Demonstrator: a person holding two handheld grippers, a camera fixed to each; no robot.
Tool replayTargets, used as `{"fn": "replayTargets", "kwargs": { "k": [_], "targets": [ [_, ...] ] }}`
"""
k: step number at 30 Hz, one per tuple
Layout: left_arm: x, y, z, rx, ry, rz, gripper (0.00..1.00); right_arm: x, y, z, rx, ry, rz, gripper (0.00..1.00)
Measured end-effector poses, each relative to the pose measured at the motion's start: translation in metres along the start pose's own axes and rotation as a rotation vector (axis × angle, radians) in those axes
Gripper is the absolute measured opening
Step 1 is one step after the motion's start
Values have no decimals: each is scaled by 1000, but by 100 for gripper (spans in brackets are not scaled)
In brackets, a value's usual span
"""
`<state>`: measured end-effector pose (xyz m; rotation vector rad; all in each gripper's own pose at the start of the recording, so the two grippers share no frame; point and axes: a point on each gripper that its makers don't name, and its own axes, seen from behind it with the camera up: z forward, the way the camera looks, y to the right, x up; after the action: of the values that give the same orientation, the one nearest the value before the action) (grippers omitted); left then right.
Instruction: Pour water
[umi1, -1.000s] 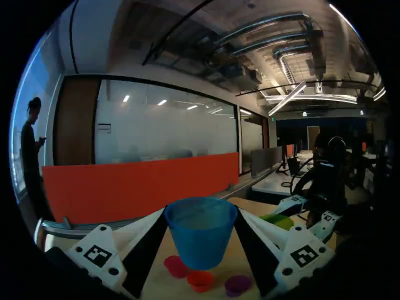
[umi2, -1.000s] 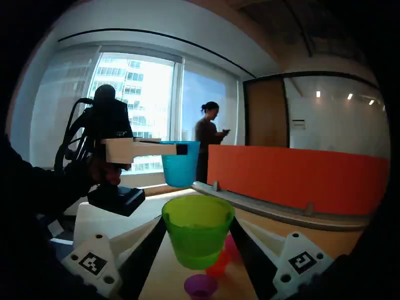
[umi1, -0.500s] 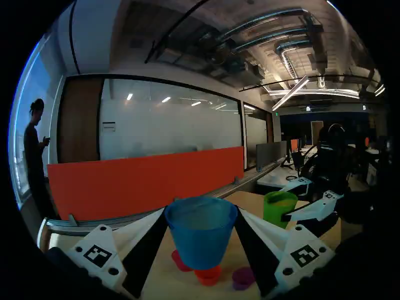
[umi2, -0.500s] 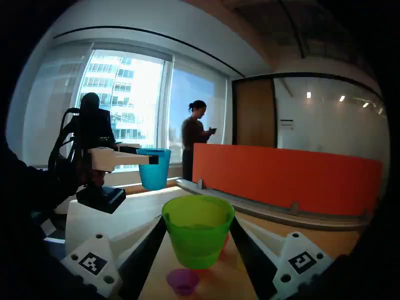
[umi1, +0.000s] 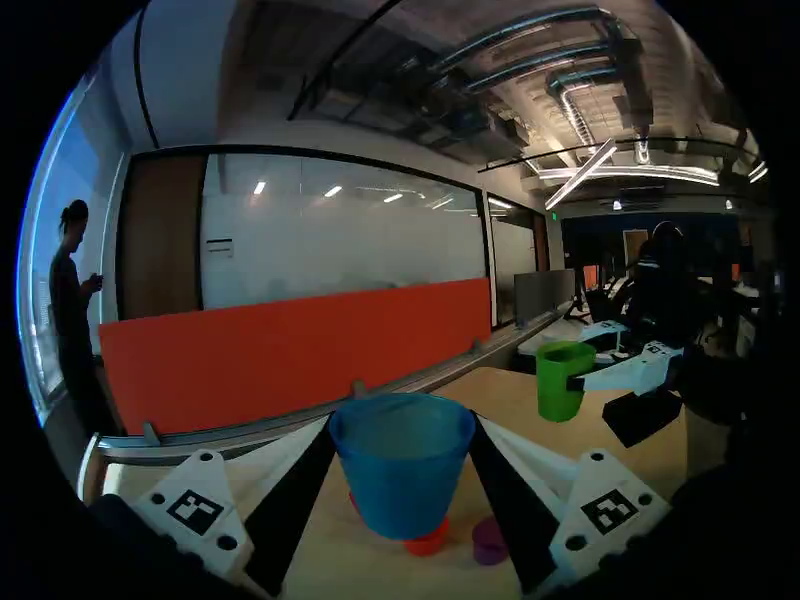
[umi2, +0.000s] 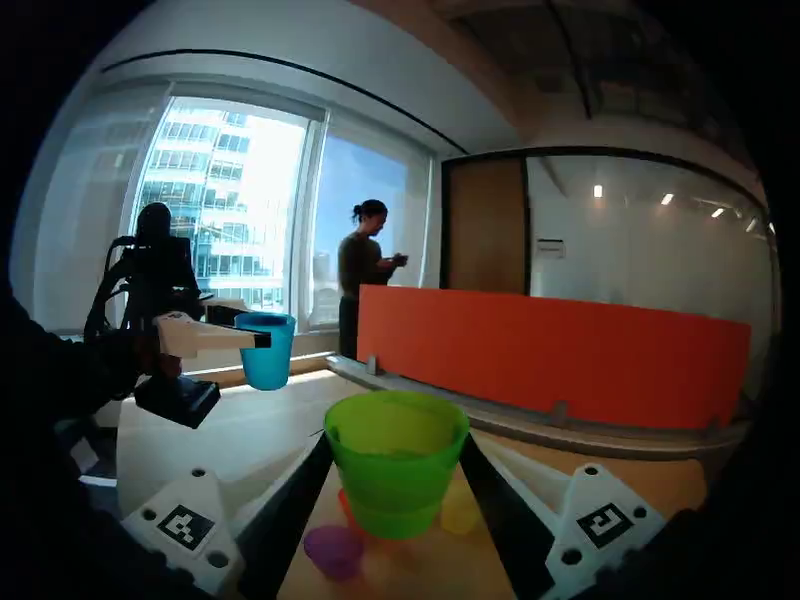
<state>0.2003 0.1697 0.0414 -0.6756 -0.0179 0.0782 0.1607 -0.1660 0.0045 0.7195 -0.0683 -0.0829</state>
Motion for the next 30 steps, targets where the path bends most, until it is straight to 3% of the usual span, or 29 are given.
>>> {"fn": "replayTargets", "kwargs": {
  "k": [10,30],
  "targets": [
    [-15,-1,-1,-6,-32,21,88,-5,8,-2,-7,-19,-5,90],
    [-75,7,2,-54,-175,80,89,-51,17,-6,8,-157,-20,90]
  ]
}}
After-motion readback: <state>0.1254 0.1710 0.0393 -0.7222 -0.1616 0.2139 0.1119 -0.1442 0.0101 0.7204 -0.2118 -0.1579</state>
